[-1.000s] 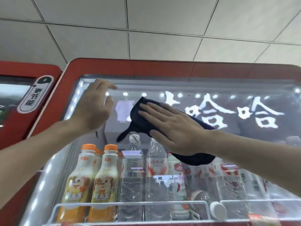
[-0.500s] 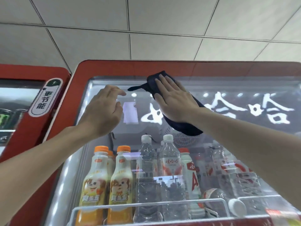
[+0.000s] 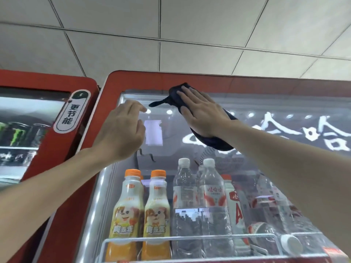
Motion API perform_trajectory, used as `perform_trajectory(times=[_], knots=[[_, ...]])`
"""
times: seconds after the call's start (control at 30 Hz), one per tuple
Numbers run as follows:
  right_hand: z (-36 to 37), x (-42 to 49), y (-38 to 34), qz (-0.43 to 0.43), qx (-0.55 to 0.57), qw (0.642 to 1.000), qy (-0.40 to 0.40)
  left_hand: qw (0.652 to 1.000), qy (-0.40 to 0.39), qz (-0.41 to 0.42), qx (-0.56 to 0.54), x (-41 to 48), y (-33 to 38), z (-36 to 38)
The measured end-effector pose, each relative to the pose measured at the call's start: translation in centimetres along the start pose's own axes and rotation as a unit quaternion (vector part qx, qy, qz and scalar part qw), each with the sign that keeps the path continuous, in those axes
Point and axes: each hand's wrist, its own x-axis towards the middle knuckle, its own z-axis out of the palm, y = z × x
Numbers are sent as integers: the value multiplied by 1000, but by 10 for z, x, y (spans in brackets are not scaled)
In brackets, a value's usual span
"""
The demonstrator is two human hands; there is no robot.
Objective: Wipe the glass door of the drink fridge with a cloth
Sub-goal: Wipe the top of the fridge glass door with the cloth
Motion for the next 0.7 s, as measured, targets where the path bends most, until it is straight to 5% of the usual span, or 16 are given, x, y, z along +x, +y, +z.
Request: perform_trajectory(times=[0.13,0.33,0.5,0.7], knots=[[2,-29,-31,23,13,1000,-10,999,-11,-6,-50,-2,-3,-6],[7,-73,-43,-217,19,975,-42,999,3,-3,-34,9,-23,-25],[0,8,-14,-62,7,998,-5,1000,3,7,5,-2,-26,-8],[4,25,-31,-5,23,1000,11,1000,22,1,7,-5,-25,-10]])
